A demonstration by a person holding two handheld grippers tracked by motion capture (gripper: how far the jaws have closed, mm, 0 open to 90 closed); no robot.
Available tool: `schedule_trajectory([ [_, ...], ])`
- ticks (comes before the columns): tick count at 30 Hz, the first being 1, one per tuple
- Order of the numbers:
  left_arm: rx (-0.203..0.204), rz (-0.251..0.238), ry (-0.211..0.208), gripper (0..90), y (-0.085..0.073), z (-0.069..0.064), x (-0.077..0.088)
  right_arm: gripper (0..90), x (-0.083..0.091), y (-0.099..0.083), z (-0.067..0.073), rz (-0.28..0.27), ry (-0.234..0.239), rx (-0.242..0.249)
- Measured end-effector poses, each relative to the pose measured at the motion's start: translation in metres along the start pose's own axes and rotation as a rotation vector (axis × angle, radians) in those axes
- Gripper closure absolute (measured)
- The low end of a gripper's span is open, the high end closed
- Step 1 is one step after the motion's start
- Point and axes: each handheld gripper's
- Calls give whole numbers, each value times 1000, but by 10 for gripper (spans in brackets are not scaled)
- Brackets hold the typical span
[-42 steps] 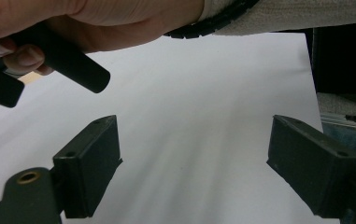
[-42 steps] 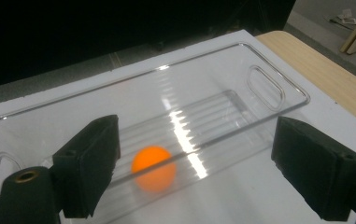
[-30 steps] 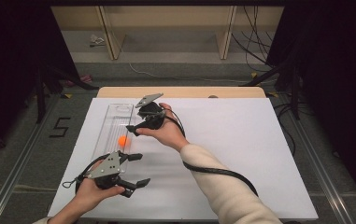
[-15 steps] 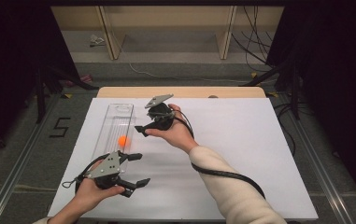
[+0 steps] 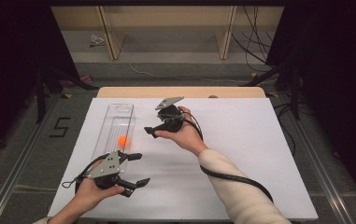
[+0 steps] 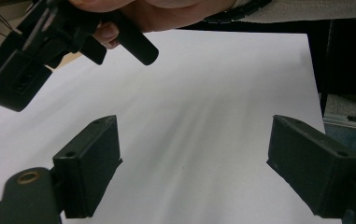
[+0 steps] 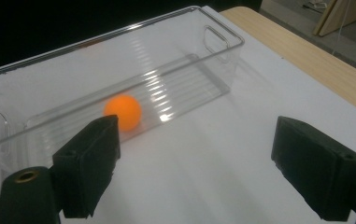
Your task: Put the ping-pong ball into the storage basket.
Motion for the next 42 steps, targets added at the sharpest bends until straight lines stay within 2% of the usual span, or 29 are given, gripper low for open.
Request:
schedule_trajectory([
  [20, 1, -1, 2, 165, 0, 0, 0, 164, 33, -27, -9, 0, -46, -43],
  [42, 5, -3, 6, 164, 0, 1, 0, 165, 63, -55, -11, 0, -81, -70],
])
Point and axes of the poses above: each handheld gripper's, and its own axes: x roughly backward along the jaws, y roughly out of its top, z roughly to its left, and after that the axes turned 15 degrees about x, right-handed
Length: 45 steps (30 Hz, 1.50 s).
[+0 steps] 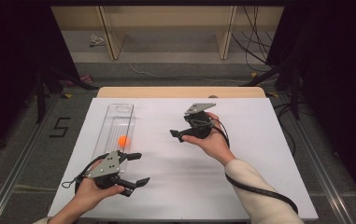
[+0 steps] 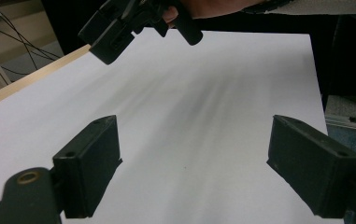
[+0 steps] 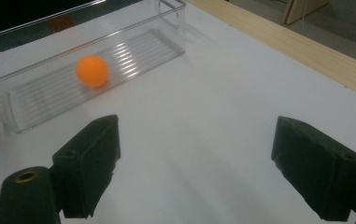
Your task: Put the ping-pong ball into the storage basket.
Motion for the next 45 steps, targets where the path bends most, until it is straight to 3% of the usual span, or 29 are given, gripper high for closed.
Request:
schedule_trajectory([
  [23, 2, -2, 6, 164, 0, 0, 0, 164, 54, -42, -10, -20, -79, -61],
  [45, 2, -6, 8, 164, 0, 0, 1, 164, 94, -76, -1, -26, -122, -100],
])
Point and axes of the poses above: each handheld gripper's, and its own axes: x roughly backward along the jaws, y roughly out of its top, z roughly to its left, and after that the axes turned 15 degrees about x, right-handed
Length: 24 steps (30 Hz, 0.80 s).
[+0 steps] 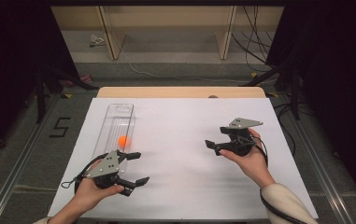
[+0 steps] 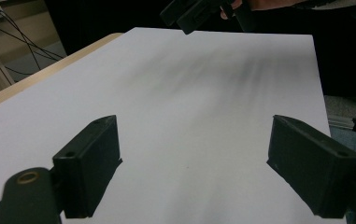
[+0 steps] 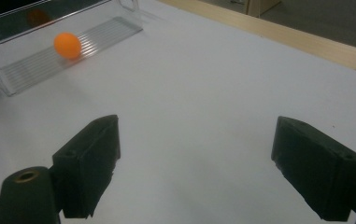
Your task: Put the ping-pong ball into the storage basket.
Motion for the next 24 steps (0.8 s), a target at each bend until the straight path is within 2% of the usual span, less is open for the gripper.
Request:
schedule_trajectory([
  [10, 0, -1, 0, 164, 0, 0, 0, 164, 16, -15, 0, 8, -18, -15],
  [24, 0, -1, 0, 164, 0, 0, 0, 164, 27, -24, 3, 19, -23, -30],
])
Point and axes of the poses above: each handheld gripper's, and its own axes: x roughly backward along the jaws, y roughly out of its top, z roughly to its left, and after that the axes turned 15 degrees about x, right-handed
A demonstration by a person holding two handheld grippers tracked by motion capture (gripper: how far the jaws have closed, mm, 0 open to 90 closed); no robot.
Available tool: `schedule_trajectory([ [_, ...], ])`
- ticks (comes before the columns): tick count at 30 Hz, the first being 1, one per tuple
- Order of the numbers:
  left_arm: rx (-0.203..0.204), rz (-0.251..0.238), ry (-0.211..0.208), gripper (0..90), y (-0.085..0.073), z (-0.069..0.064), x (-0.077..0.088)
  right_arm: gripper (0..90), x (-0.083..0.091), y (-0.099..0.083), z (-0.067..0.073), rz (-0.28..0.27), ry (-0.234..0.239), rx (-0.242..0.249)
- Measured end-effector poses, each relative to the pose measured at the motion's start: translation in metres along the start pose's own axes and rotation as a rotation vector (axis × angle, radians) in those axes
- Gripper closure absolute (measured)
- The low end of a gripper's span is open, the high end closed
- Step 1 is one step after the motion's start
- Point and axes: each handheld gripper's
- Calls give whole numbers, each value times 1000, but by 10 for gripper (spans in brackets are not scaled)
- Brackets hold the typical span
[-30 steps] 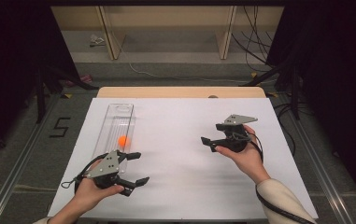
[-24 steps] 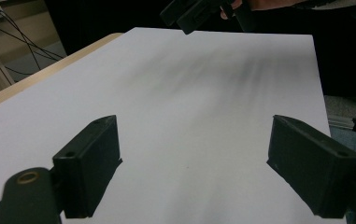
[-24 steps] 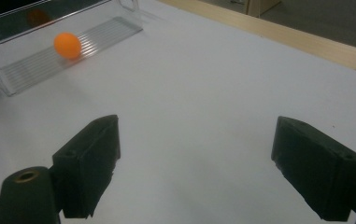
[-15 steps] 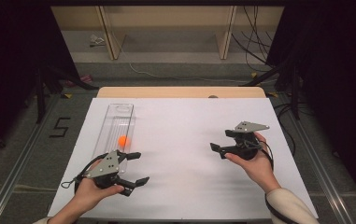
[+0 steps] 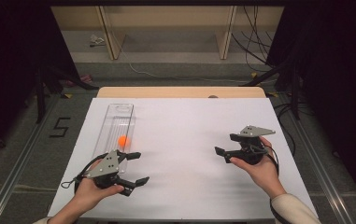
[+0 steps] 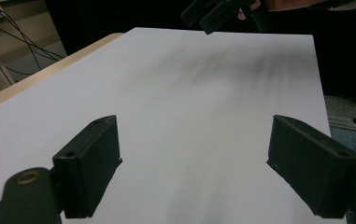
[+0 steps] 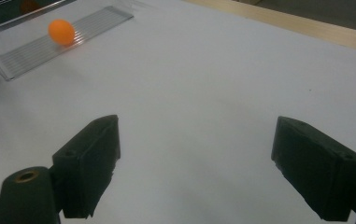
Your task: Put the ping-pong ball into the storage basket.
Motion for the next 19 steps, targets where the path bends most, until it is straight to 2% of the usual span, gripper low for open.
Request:
schedule_trajectory([
  [9, 1, -1, 1, 164, 0, 0, 0, 164, 7, -7, 1, 1, -3, -10],
  [19, 3, -2, -1, 164, 0, 1, 0, 164, 4, -8, 0, 8, -1, -9],
])
Point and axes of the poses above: each handheld gripper's, and its own axes: x roughly backward along the jaws, y roughly out of its top, z roughly to its left, and after that the axes turned 15 degrees about x, right-handed
